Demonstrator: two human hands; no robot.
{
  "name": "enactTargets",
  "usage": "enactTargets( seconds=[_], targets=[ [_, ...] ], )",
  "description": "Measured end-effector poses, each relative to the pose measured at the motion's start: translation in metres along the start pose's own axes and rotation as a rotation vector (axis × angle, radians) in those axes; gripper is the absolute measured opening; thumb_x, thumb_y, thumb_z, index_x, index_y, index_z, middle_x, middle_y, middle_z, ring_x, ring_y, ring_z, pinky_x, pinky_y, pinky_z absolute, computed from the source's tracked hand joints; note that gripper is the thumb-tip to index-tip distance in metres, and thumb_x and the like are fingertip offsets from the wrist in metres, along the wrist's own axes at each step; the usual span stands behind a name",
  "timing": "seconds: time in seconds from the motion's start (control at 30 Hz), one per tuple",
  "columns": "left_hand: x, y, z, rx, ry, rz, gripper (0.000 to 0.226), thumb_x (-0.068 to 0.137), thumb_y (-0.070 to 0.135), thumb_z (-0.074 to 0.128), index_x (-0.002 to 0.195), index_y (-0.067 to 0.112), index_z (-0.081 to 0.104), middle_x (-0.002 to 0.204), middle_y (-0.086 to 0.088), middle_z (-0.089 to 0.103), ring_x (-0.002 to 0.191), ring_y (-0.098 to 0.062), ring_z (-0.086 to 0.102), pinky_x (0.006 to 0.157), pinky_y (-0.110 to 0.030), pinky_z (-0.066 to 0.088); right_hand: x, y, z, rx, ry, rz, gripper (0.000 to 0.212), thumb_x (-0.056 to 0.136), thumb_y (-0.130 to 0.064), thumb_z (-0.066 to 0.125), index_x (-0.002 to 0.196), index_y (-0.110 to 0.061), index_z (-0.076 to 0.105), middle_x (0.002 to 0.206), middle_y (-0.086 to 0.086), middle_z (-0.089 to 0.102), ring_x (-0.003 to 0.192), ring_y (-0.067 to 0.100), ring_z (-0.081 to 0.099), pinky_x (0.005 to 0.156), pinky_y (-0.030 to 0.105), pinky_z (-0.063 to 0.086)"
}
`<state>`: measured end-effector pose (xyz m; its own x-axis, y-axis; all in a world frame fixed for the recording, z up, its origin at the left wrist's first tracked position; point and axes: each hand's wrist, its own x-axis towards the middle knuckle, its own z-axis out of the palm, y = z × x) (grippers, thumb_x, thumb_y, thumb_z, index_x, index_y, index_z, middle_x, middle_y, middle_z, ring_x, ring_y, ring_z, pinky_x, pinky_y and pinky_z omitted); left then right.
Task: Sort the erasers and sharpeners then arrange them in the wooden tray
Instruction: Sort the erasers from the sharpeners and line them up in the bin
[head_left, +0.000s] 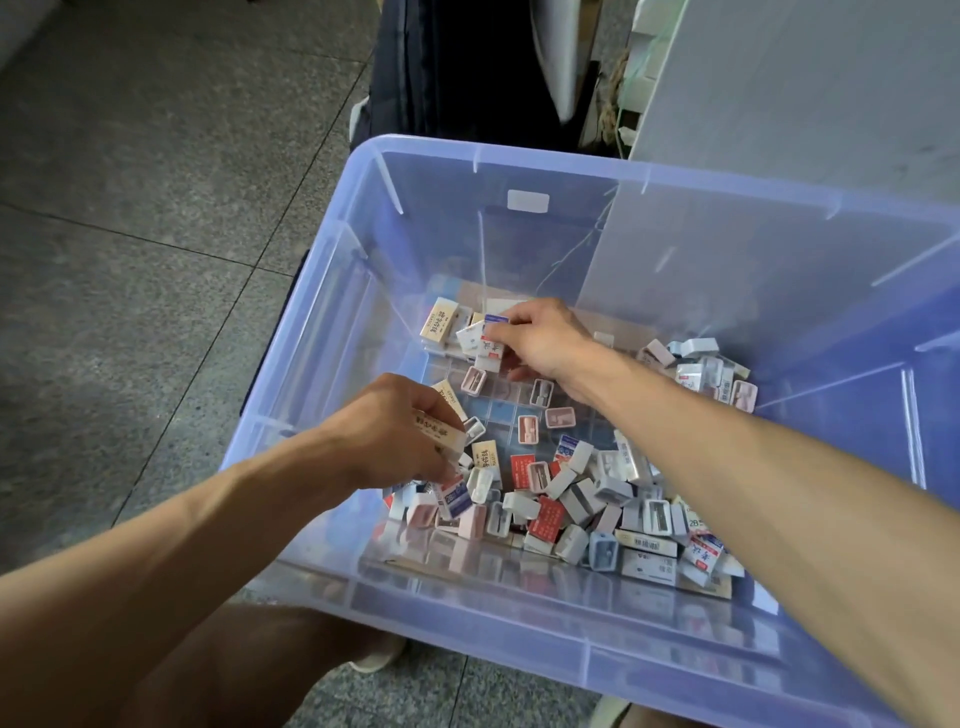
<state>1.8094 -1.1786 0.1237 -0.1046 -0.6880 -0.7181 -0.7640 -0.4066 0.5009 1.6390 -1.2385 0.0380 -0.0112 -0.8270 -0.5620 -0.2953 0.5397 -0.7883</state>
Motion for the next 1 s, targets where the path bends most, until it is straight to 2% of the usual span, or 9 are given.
enactTargets(
  seconds=[0.1, 0.23, 0.33, 0.43, 0.57, 0.63, 0.77, 0.9, 1.0],
  targets=[
    [-0.001, 0.0, -0.002, -0.074, 0.005, -0.016, 0.031, 0.067, -0.005, 0.084, 0.084, 0.018, 0.073, 0.079, -0.008, 0.069, 0.065, -0.02, 0.063, 0.071, -0.038, 0.06, 0.012, -0.004, 0.015, -0.135, 0.091, -0.021, 0.015, 0.097, -0.018, 0.059, 0.097, -0.008, 0.07, 0.082, 0.006, 0.067, 0.071, 0.021, 0.064, 0.073, 0.041, 0.059],
    [0.0, 0.0, -0.003, -0.164, -0.017, -0.023, 0.03, 0.067, -0.014, 0.08, 0.084, 0.009, 0.072, 0.074, -0.011, 0.067, 0.066, -0.025, 0.066, 0.07, -0.04, 0.062, 0.02, -0.004, 0.026, -0.119, 0.169, -0.03, 0.02, 0.094, -0.016, 0.062, 0.098, 0.001, 0.071, 0.091, 0.009, 0.071, 0.08, 0.025, 0.067, 0.067, 0.036, 0.055],
    [0.001, 0.0, -0.003, -0.186, -0.013, -0.007, 0.03, 0.067, -0.014, 0.08, 0.082, 0.011, 0.072, 0.076, -0.013, 0.069, 0.068, -0.026, 0.067, 0.072, -0.041, 0.062, 0.019, 0.001, 0.028, -0.017, 0.247, -0.009, 0.013, 0.089, -0.011, 0.069, 0.09, 0.002, 0.072, 0.098, 0.015, 0.075, 0.086, 0.031, 0.073, 0.079, 0.051, 0.06],
    [0.001, 0.001, -0.003, -0.203, -0.014, 0.002, 0.031, 0.067, -0.014, 0.079, 0.083, 0.011, 0.072, 0.076, -0.012, 0.069, 0.066, -0.023, 0.067, 0.066, -0.034, 0.062, 0.016, 0.006, 0.02, -0.041, 0.312, 0.029, 0.021, 0.088, -0.017, 0.075, 0.072, -0.024, 0.063, 0.101, 0.003, 0.075, 0.089, 0.021, 0.072, 0.081, 0.038, 0.06],
    [0.0, 0.002, -0.003, -0.254, -0.01, 0.01, 0.032, 0.067, -0.016, 0.078, 0.083, 0.011, 0.072, 0.078, -0.012, 0.068, 0.067, -0.022, 0.067, 0.06, -0.027, 0.06, 0.015, 0.012, 0.013, -0.2, 0.389, 0.024, 0.007, 0.089, -0.025, 0.074, 0.086, -0.027, 0.069, 0.102, -0.003, 0.072, 0.089, 0.016, 0.065, 0.075, 0.027, 0.052],
    [0.0, 0.001, -0.004, -0.268, -0.006, 0.011, 0.033, 0.067, -0.016, 0.079, 0.083, 0.011, 0.072, 0.081, -0.013, 0.069, 0.071, -0.024, 0.068, 0.065, -0.03, 0.061, 0.017, 0.011, 0.015, -0.262, 0.4, 0.014, 0.005, 0.091, -0.023, 0.071, 0.094, -0.021, 0.074, 0.097, -0.003, 0.071, 0.084, 0.016, 0.063, 0.071, 0.026, 0.05],
    [0.0, 0.001, -0.005, -0.282, -0.003, 0.023, 0.032, 0.067, -0.014, 0.08, 0.085, 0.012, 0.072, 0.084, -0.012, 0.07, 0.073, -0.021, 0.069, 0.063, -0.027, 0.06, 0.025, 0.008, 0.025, -0.267, 0.409, 0.012, 0.014, 0.088, -0.002, 0.062, 0.084, -0.001, 0.075, 0.082, 0.002, 0.073, 0.078, 0.021, 0.069, 0.067, 0.031, 0.059],
    [0.001, 0.001, -0.005, -0.291, 0.009, 0.03, 0.033, 0.067, -0.013, 0.08, 0.086, 0.012, 0.071, 0.083, -0.011, 0.069, 0.073, -0.021, 0.069, 0.066, -0.028, 0.06, 0.02, 0.006, 0.022, -0.156, 0.348, 0.049, 0.01, 0.092, -0.009, 0.064, 0.089, -0.01, 0.074, 0.089, 0.002, 0.073, 0.085, 0.021, 0.071, 0.077, 0.032, 0.06],
    [0.001, 0.003, -0.005, -0.313, 0.015, 0.034, 0.034, 0.068, -0.013, 0.08, 0.093, 0.008, 0.07, 0.082, -0.011, 0.068, 0.069, -0.018, 0.069, 0.064, -0.026, 0.06, -0.006, 0.002, 0.006, -0.113, 0.223, 0.019, 0.016, 0.096, -0.017, 0.062, 0.083, -0.017, 0.07, 0.088, -0.001, 0.073, 0.08, 0.017, 0.07, 0.07, 0.031, 0.058]
  ],
)
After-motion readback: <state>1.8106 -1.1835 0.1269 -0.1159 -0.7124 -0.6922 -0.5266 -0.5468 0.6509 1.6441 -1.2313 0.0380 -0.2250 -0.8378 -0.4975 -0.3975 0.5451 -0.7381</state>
